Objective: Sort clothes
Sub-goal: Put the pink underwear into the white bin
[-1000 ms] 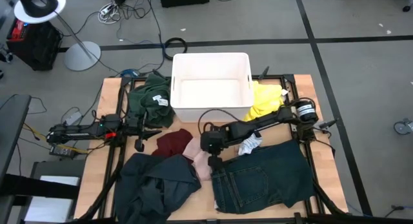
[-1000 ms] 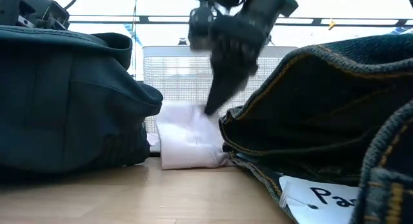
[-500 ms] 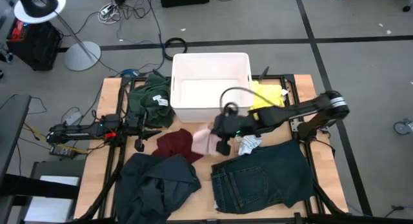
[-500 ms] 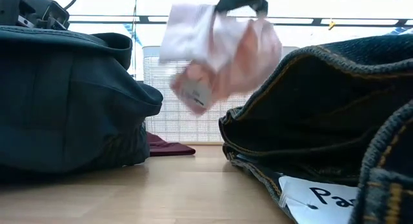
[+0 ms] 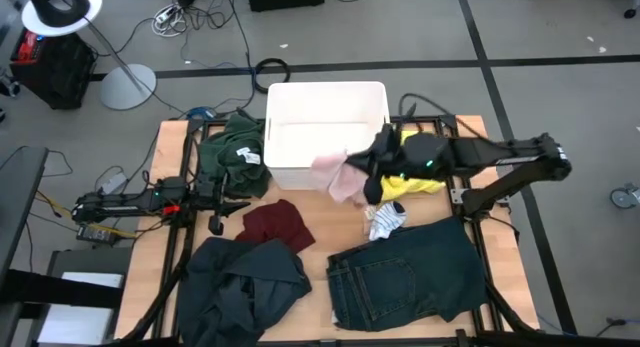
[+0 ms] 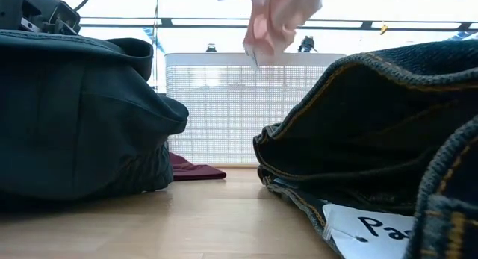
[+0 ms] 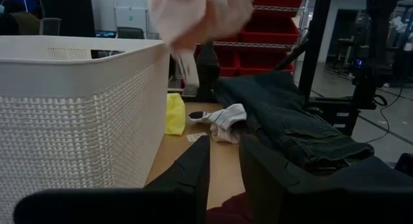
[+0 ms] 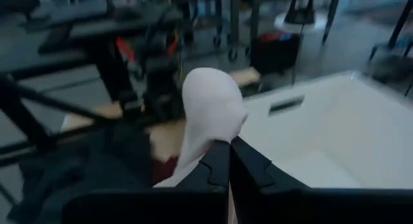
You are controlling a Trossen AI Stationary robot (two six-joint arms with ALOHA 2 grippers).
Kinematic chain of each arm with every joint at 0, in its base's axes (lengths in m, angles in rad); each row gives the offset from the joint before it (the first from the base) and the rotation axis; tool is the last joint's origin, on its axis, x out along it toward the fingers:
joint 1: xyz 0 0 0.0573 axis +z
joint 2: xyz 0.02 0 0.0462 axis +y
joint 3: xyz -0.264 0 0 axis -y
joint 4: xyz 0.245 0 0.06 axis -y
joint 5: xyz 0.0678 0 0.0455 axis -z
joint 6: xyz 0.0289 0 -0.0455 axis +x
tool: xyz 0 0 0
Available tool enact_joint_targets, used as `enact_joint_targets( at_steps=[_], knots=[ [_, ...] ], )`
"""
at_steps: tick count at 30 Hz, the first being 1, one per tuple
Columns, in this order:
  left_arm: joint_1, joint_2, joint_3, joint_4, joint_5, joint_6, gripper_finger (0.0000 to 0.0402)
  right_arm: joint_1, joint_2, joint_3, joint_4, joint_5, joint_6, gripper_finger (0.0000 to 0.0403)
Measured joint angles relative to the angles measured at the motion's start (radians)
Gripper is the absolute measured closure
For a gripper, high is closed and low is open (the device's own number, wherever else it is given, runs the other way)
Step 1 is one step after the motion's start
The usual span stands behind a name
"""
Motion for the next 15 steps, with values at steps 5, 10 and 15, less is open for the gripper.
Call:
enact_joint_targets(
  at_steps=[5,10,15],
  knots=[
    [0.000,0.000,0.000,0.000,0.000,0.000,0.0312,-0.071,-0.051,0.000,0.098,-0.001,-0.144,0.0403],
    [0.000,0.000,0.000,0.000,0.000,0.000,0.0312,-0.164,-0.071,0.000,0.197,-0.051,-0.299,0.0403],
    [0.000,0.000,0.000,0.000,0.000,0.000,0.0312,-0.288,-0.048,0.000,0.255,-0.179,-0.365,0.0403]
  ],
)
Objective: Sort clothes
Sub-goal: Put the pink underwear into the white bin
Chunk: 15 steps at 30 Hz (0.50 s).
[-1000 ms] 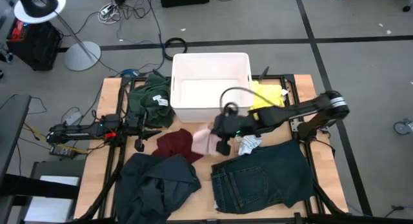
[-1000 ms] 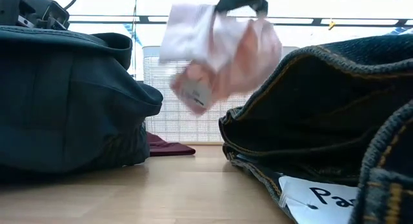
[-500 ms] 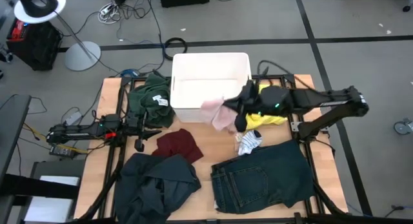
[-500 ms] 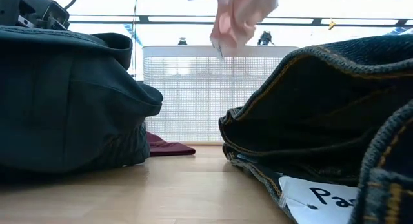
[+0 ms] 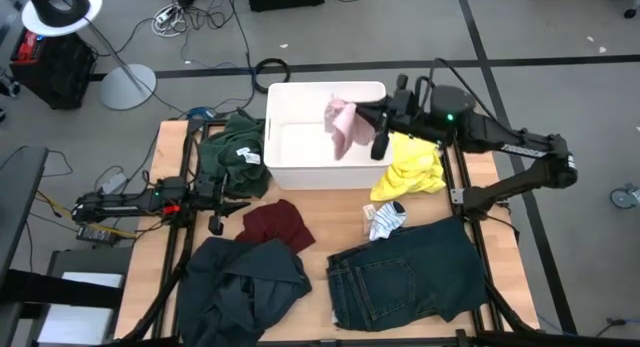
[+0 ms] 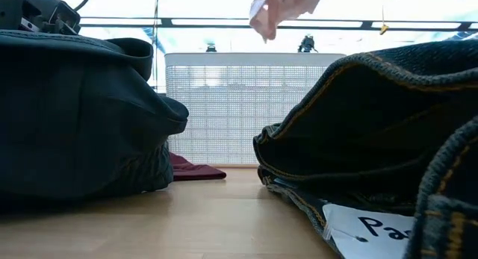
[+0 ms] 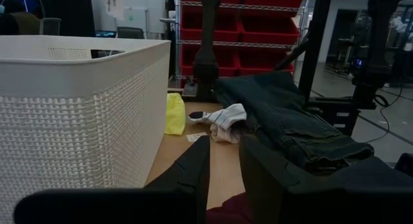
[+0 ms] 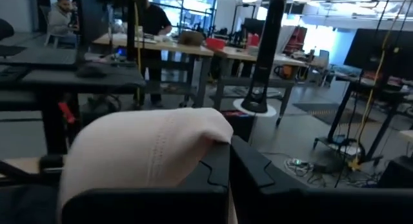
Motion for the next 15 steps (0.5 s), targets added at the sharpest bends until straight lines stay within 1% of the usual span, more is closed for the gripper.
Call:
enact_joint_targets(
  at_steps=[7,15],
  knots=[
    [0.000,0.000,0.000,0.000,0.000,0.000,0.0312,-0.170,0.082,0.000,0.008,-0.186,0.008,0.0403],
    [0.000,0.000,0.000,0.000,0.000,0.000,0.0312,-0.262,0.204,0.000,-0.043,-0.293,0.103,0.0403]
  ],
)
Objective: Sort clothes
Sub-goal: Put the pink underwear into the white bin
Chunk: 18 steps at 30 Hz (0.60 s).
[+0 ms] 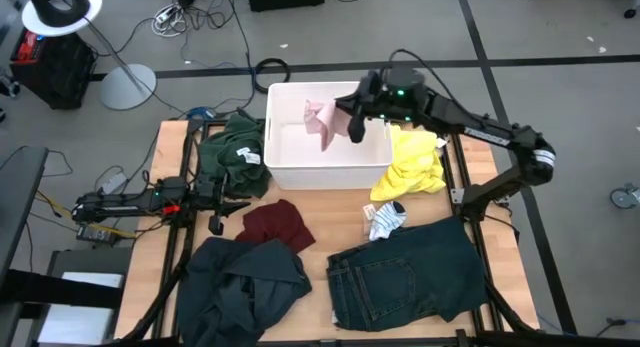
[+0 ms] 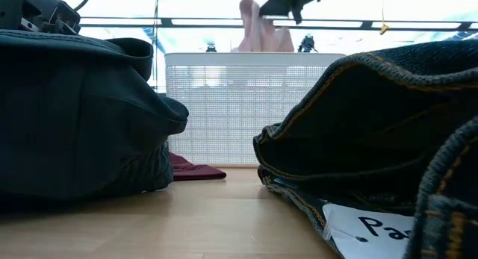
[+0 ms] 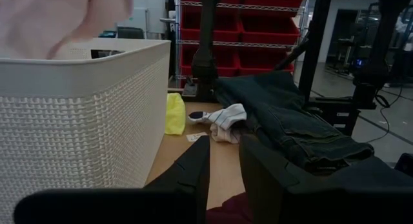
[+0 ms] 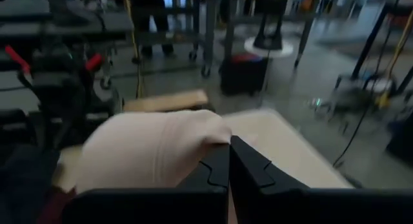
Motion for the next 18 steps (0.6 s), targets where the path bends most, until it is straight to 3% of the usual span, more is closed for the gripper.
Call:
enact_joint_targets(
  at_steps=[9,15,18],
  knots=[
    [0.000,0.000,0.000,0.000,0.000,0.000,0.0312,-0.026,0.158,0.000,-0.155,-0.003,0.141,0.0390],
    [0.000,0.000,0.000,0.000,0.000,0.000,0.0312,-0.035,0.225,0.000,-0.253,0.073,0.430,0.0379],
    [0.000,0.000,0.000,0.000,0.000,0.000,0.0312,-0.041,0.221,0.000,-0.267,0.075,0.485,0.0363]
  ],
)
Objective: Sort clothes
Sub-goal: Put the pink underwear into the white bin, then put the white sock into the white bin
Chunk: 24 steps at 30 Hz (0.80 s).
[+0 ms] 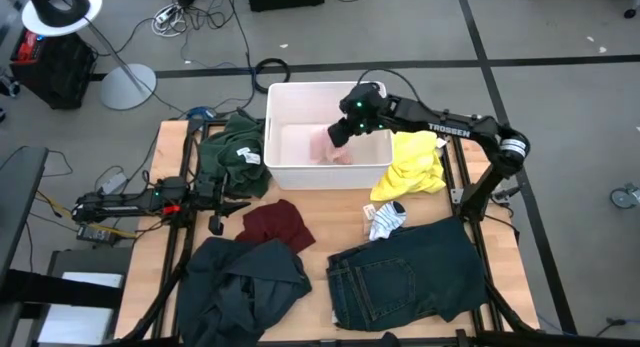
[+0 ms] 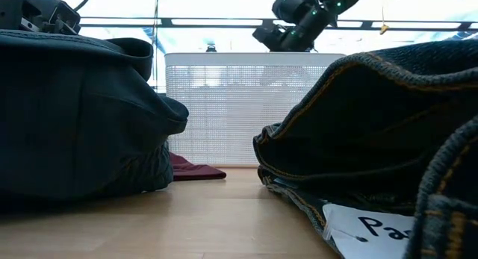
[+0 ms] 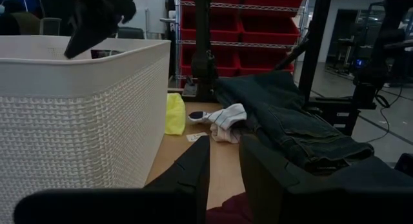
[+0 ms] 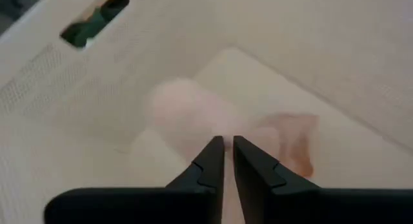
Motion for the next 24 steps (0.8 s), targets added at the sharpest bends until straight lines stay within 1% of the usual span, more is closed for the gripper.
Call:
enact_joint_targets(
  at_steps=[9,15,20,24],
  knots=[
    [0.000,0.000,0.000,0.000,0.000,0.000,0.0312,-0.002,-0.117,0.000,-0.010,-0.031,0.031,0.0286],
    [0.000,0.000,0.000,0.000,0.000,0.000,0.0312,0.012,-0.243,0.000,-0.026,-0.093,0.102,0.0241],
    [0.000,0.000,0.000,0.000,0.000,0.000,0.0312,0.072,-0.358,0.000,-0.072,-0.096,0.136,0.0224],
    [0.000,0.000,0.000,0.000,0.000,0.000,0.0312,0.163,-0.437,0.000,-0.166,-0.030,0.185,0.0224]
  ],
)
